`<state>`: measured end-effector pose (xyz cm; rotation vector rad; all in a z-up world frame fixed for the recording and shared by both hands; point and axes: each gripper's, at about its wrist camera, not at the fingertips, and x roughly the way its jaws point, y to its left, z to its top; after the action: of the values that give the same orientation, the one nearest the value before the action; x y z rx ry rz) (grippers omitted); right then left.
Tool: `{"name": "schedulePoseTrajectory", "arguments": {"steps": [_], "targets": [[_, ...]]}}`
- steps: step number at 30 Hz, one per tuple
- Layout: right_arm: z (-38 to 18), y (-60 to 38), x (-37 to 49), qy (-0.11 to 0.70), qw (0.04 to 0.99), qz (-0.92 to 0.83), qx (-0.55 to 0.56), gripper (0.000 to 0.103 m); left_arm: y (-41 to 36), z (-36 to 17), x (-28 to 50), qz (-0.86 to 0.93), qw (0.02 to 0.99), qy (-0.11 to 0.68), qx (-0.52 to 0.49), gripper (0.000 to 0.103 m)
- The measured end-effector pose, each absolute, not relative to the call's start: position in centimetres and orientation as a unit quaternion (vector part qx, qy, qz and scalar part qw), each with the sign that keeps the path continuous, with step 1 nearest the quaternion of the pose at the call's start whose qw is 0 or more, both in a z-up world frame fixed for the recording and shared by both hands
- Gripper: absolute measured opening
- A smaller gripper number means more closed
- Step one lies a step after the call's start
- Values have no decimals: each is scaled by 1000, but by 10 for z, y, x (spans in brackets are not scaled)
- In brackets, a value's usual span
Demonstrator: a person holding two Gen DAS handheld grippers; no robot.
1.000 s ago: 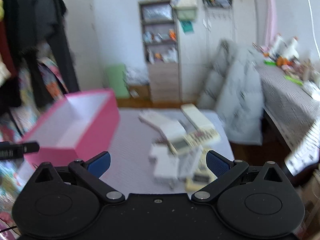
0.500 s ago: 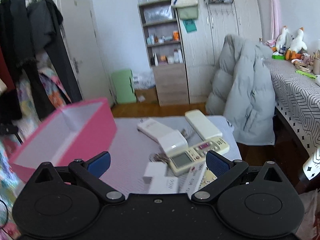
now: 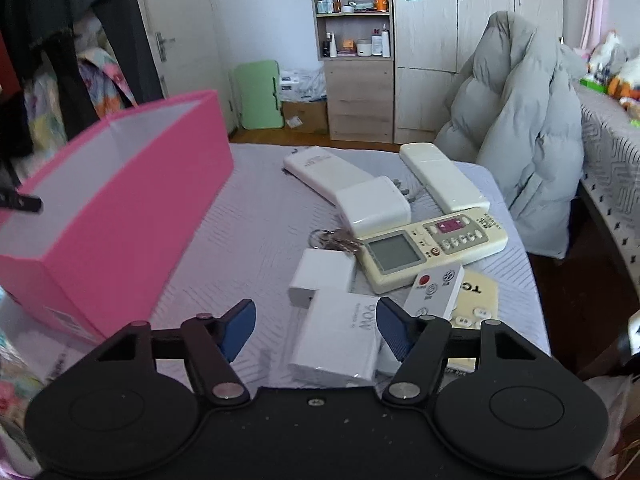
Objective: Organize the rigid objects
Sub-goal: 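Move the left tool over the pink box while the right tool reaches the white power brick, then grasp the large white power brick with the right gripper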
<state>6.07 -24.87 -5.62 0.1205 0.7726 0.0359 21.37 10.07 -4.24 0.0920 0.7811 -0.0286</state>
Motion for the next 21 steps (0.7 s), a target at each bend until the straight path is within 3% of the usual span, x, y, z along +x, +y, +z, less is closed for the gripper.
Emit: {"name": "schedulePoseTrajectory", "arguments": {"steps": [4, 8, 10, 21], "targets": [[-60, -250, 69, 395, 916, 7, 61, 71, 98, -41, 225, -19, 924, 378, 52, 37], [-66, -254, 75, 408, 910, 3, 79, 72, 93, -46, 237, -3, 921, 384, 65, 36], [-69, -253, 76, 411, 909, 0, 73, 72, 92, -53, 235, 0, 919, 388, 67, 20], [-77, -250, 86, 437, 898, -3, 48, 59, 95, -53, 230, -16, 929, 367, 43, 7]]}}
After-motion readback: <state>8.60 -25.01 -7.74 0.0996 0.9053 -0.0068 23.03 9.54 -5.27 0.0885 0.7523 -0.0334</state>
